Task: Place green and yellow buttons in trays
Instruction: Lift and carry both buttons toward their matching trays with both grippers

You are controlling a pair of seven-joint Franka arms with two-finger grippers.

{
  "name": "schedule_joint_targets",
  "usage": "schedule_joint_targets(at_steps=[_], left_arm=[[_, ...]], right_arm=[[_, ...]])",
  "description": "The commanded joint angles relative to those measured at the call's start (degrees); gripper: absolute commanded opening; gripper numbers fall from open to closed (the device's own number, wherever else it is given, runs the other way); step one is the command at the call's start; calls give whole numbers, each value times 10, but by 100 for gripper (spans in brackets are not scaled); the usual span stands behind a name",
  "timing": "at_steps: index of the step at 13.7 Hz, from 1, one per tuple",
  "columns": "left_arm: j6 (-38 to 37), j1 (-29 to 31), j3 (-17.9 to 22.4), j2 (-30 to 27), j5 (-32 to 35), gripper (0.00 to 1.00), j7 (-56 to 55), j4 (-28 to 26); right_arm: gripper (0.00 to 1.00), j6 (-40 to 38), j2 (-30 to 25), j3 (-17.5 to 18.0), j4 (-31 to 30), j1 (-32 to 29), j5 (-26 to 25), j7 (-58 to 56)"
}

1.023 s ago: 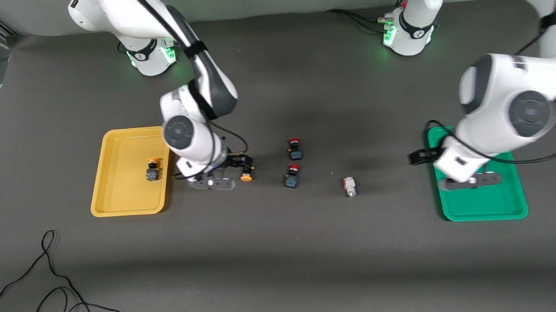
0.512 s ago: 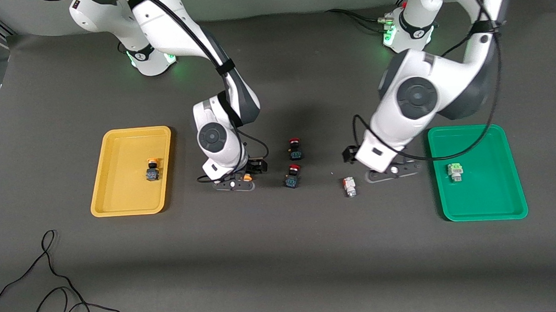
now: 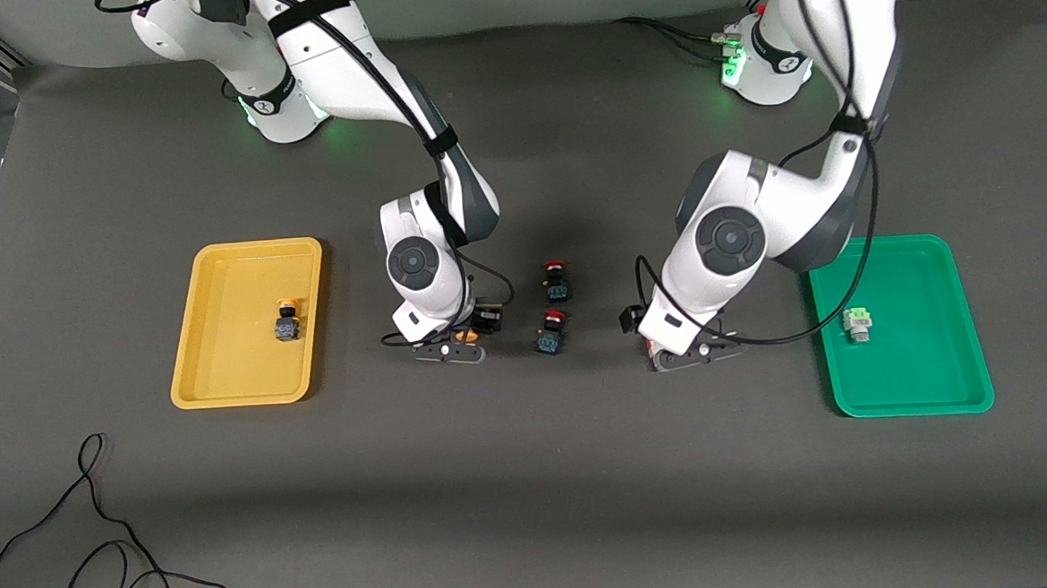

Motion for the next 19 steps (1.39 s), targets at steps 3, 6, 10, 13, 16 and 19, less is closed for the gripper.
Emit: schedule_joint_targets(at_steps=[3, 6, 10, 13, 16, 19], left_arm=[[108, 4, 6, 44, 23, 98, 2, -51], [123, 4, 9, 68, 22, 98, -3, -50], [136, 4, 9, 83, 19, 82, -10, -47], [136, 4, 9, 83, 19, 12, -10, -46], [131, 12, 8, 79, 17, 0, -5, -44], [53, 13, 5, 14, 12, 0, -6, -34]], right_arm=[[0, -2, -10, -6, 6, 7, 18, 10], [0, -54, -53, -22, 8, 5, 13, 12], [0, -183, -138, -94, 12, 8, -43, 2], [0, -273, -203, -150, 11, 1, -66, -44], [0, -343, -231, -238, 7, 3, -67, -149], [0, -361, -230, -307, -10, 2, -102, -271]])
